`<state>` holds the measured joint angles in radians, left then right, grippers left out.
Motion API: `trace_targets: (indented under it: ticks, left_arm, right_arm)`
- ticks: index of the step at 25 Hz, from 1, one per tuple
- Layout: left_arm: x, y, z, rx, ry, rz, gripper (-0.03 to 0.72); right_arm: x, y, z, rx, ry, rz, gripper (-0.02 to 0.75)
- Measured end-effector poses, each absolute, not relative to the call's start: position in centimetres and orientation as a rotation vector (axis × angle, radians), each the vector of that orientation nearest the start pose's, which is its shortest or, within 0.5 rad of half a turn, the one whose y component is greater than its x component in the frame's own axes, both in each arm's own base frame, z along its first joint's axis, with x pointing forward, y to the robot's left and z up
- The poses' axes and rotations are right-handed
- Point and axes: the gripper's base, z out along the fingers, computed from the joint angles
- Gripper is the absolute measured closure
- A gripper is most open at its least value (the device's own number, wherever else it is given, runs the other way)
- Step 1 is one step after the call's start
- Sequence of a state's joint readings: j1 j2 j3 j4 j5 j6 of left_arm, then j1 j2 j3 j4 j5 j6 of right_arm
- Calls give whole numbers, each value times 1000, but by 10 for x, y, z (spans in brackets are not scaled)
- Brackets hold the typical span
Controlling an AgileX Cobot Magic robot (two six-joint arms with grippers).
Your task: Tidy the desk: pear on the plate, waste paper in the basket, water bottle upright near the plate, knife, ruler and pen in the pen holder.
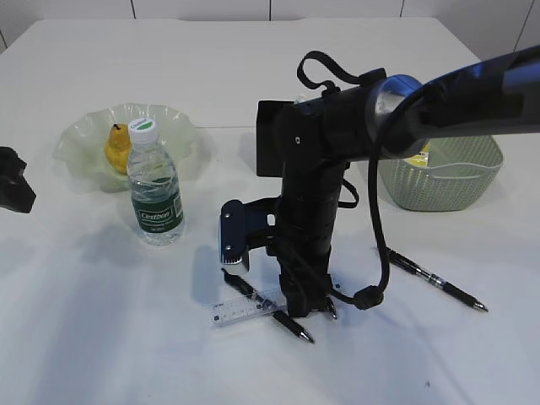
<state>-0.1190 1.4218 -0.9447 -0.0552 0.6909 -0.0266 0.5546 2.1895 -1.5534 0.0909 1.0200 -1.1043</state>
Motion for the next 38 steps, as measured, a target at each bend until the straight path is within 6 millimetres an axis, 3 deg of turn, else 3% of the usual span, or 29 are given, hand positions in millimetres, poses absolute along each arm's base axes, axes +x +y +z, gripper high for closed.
trace_targets:
  ticks: [11,17,23,38]
  left_arm:
    - [277,-36,253,78,2653,-109,200]
    - [277,-36,253,78,2653,-109,205]
    - [277,-36,253,78,2653,-109,209]
    - [277,-36,253,78,2653,-109,213]
  right_arm:
    - [354,228,124,-2261,2152,117,331]
    - [354,228,124,-2263,2150,117,407]
    - [355,227,124,-2270,2146,105,428]
    - [355,227,126,-2272,2139,95,435]
